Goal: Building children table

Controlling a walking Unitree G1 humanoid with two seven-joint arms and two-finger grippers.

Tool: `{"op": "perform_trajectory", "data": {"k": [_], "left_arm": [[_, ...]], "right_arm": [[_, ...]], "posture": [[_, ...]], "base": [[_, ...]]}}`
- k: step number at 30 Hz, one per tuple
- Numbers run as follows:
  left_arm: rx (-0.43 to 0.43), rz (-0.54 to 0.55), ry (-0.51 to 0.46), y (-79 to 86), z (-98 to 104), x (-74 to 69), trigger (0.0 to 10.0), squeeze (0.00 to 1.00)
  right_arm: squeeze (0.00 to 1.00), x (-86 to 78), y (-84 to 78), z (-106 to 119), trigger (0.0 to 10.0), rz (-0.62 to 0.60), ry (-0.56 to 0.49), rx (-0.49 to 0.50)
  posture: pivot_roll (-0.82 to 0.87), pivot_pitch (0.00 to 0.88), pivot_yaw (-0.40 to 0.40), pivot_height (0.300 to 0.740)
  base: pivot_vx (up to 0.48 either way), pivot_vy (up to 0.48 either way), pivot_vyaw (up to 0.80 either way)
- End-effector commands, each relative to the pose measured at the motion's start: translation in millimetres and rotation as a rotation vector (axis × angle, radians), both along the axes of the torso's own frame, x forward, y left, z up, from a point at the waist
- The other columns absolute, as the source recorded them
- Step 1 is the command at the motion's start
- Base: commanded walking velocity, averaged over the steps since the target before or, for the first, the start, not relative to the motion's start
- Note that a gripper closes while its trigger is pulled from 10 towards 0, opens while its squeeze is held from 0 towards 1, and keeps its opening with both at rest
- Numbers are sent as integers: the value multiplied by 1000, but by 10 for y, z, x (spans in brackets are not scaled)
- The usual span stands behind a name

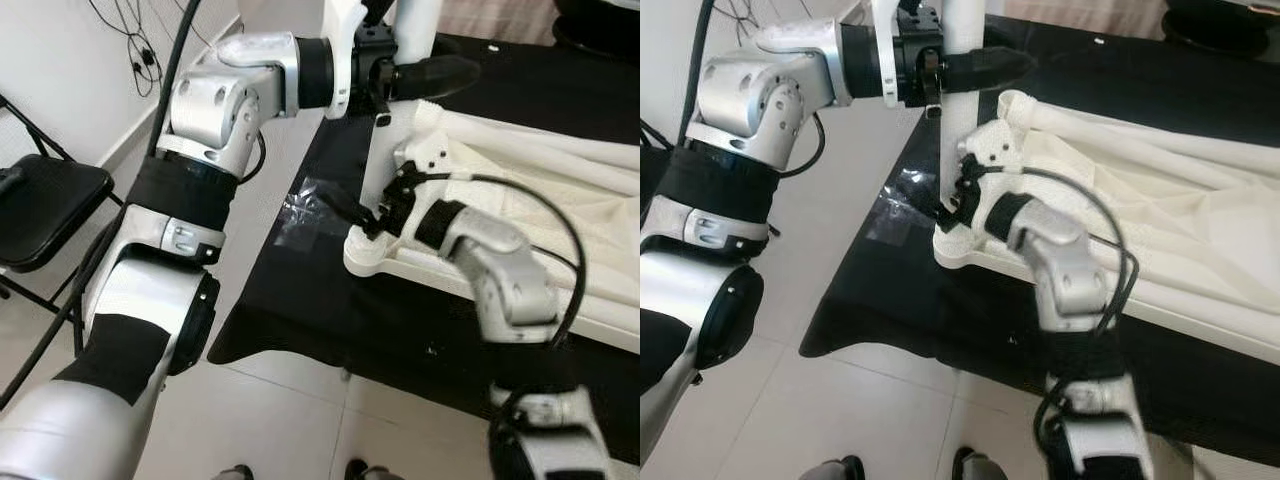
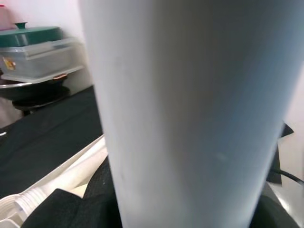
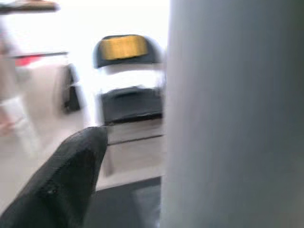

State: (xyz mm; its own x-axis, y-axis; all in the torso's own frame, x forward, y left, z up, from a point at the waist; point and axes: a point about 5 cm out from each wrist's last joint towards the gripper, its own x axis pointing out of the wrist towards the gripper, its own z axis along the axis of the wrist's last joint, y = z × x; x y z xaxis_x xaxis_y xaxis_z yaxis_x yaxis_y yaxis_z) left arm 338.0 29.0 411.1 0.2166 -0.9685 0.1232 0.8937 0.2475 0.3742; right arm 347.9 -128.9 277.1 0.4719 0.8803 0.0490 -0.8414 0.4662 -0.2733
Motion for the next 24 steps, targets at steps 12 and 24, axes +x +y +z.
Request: {"op": "perform_trajectory", "data": {"k": [12,24], "left_arm": [[43,-37,4,-86,3,-113,0,0],[34,-29,-7,-93,25,-118,0,0]], "right_arm": [[0,195,228,193,0,336,35,15],[0,245,110,212,0,438,39,0]], "posture": [[131,269,-27,740],[118,273,-20,740]], "base": [[0,0,0],[0,0,0]]}}
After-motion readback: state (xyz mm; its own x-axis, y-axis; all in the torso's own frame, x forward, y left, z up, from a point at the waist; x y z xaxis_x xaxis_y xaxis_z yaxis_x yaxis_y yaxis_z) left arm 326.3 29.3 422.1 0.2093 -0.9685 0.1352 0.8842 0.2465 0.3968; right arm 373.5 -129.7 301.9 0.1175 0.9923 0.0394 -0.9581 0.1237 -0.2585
